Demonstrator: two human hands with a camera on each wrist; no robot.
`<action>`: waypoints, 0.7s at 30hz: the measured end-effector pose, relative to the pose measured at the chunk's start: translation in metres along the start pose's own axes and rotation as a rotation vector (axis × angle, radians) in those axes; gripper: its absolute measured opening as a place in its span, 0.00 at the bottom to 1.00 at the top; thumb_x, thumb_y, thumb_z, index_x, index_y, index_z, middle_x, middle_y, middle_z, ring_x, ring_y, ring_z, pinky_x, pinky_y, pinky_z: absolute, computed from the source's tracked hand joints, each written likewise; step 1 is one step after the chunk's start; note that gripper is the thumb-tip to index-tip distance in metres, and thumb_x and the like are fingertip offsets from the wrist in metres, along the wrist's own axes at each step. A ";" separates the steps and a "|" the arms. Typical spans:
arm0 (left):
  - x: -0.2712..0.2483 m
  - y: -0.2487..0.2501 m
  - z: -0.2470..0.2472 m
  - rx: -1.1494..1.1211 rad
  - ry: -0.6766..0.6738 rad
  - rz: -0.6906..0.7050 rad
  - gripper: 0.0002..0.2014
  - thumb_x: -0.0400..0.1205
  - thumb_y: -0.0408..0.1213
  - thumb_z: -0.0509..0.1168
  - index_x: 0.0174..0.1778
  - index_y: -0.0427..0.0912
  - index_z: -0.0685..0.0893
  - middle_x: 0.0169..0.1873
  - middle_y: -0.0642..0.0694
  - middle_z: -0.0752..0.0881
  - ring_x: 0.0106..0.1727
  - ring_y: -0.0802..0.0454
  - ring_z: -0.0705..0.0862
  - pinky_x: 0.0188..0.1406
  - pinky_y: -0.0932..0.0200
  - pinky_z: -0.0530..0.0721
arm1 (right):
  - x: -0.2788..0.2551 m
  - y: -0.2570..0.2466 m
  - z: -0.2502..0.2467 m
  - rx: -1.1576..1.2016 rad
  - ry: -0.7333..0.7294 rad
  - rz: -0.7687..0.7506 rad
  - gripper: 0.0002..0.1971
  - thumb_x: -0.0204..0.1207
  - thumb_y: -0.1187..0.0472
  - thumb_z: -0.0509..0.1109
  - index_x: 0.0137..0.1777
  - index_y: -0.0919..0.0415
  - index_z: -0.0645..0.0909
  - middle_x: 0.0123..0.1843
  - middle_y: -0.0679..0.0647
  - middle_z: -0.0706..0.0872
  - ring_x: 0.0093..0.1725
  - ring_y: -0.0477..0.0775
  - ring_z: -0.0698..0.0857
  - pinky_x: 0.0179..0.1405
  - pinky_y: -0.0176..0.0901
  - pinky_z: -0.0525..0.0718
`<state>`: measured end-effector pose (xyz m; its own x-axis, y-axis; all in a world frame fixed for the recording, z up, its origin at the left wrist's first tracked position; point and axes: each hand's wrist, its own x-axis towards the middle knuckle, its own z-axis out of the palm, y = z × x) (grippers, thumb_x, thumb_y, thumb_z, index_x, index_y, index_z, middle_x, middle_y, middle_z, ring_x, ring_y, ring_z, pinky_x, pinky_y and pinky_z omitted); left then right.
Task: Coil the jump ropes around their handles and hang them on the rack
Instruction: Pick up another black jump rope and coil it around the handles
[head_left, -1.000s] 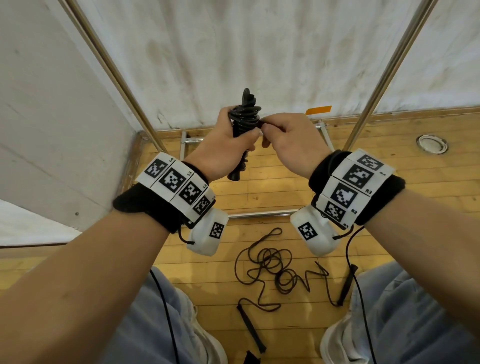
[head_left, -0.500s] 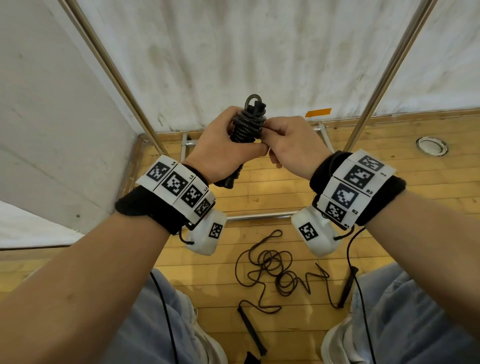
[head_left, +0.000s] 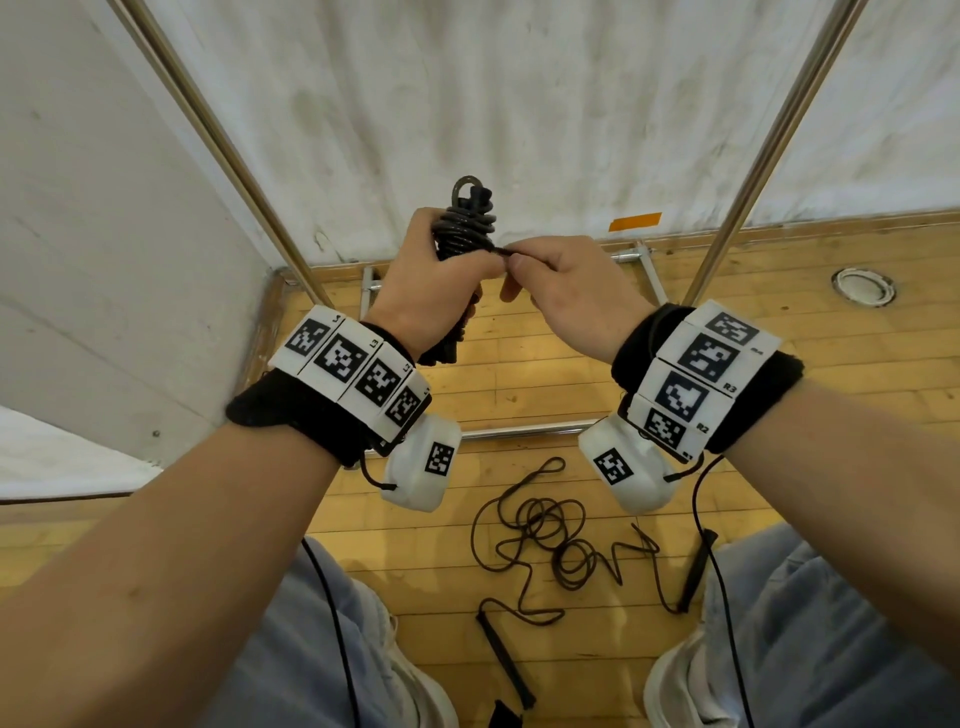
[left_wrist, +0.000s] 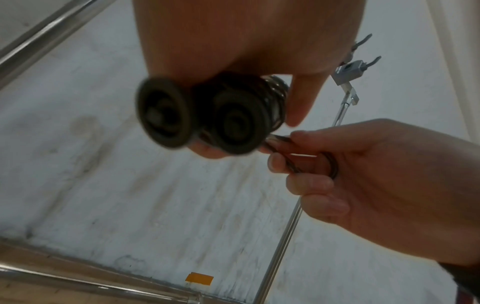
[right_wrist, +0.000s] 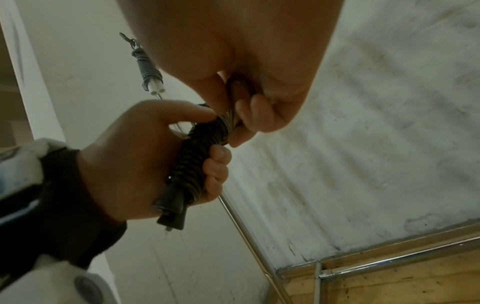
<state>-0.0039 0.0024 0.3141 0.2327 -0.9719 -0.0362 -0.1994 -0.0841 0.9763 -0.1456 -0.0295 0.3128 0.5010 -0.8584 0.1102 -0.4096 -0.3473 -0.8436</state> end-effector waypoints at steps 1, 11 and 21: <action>0.000 0.002 0.000 -0.040 -0.030 -0.022 0.15 0.72 0.37 0.65 0.52 0.54 0.71 0.33 0.45 0.79 0.25 0.54 0.78 0.24 0.57 0.77 | 0.000 0.001 -0.001 -0.005 0.018 0.008 0.16 0.84 0.63 0.56 0.45 0.67 0.84 0.29 0.41 0.80 0.22 0.39 0.71 0.23 0.28 0.68; 0.000 -0.005 0.000 -0.013 -0.055 0.055 0.14 0.83 0.35 0.65 0.61 0.44 0.69 0.43 0.48 0.87 0.39 0.52 0.90 0.43 0.52 0.90 | 0.000 0.000 0.004 -0.007 0.043 0.056 0.15 0.84 0.64 0.56 0.45 0.71 0.82 0.39 0.61 0.83 0.27 0.45 0.70 0.23 0.29 0.67; 0.002 -0.003 0.000 -0.014 -0.051 0.012 0.19 0.78 0.33 0.71 0.60 0.43 0.70 0.47 0.39 0.88 0.41 0.42 0.91 0.41 0.48 0.90 | -0.002 0.004 -0.004 0.042 0.115 0.088 0.11 0.79 0.61 0.64 0.48 0.60 0.89 0.39 0.49 0.89 0.28 0.40 0.82 0.31 0.35 0.84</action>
<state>-0.0031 0.0005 0.3106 0.1810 -0.9829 -0.0348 -0.1882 -0.0693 0.9797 -0.1517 -0.0305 0.3110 0.3728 -0.9233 0.0923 -0.4146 -0.2548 -0.8736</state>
